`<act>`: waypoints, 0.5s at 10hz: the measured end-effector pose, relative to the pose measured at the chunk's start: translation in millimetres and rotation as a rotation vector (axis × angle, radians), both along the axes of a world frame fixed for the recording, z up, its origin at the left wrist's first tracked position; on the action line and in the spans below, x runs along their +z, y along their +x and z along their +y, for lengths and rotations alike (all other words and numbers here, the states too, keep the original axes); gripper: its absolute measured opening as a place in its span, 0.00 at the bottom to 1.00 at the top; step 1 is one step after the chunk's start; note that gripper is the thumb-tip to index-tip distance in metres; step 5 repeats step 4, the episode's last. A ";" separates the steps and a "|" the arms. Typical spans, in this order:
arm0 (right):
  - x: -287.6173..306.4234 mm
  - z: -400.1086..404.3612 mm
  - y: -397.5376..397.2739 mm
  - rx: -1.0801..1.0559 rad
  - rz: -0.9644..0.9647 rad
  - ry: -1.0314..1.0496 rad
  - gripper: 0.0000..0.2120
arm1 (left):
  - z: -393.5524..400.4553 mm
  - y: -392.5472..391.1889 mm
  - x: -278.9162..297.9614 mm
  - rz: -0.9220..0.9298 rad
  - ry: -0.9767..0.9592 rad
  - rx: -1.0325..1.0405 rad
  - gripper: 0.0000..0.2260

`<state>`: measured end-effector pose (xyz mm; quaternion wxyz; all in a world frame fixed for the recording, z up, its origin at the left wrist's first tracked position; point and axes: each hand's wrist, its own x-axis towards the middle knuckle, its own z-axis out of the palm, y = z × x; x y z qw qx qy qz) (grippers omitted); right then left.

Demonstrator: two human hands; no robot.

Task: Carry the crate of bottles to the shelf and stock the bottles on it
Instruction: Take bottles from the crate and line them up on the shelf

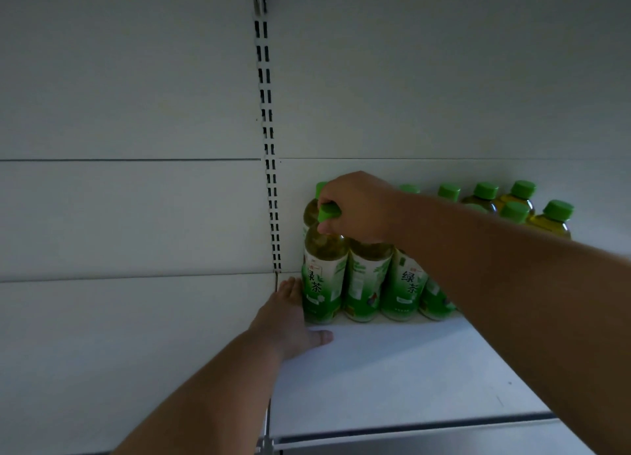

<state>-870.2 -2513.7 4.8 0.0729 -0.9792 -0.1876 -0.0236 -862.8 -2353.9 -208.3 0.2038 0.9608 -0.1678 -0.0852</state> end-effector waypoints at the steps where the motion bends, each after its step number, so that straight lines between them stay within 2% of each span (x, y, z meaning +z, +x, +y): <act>1: -0.3 -1.2 -2.9 -0.023 0.012 0.027 0.12 | -1.6 0.1 0.4 0.005 0.028 -0.004 0.55; 2: 2.6 -0.2 -10.7 -0.015 0.005 0.020 0.22 | 0.2 -1.4 10.2 0.026 0.086 0.017 0.58; 3: 8.9 -1.3 -20.3 0.020 -0.071 -0.018 0.26 | 6.1 -12.4 32.7 0.063 0.086 -0.005 0.60; 4: 14.2 -6.3 -33.8 0.008 -0.190 -0.065 0.21 | 20.3 -33.5 78.6 0.004 0.062 0.018 0.60; 5: 14.2 -6.3 -33.8 0.008 -0.190 -0.065 0.21 | 20.3 -33.5 78.6 0.004 0.062 0.018 0.60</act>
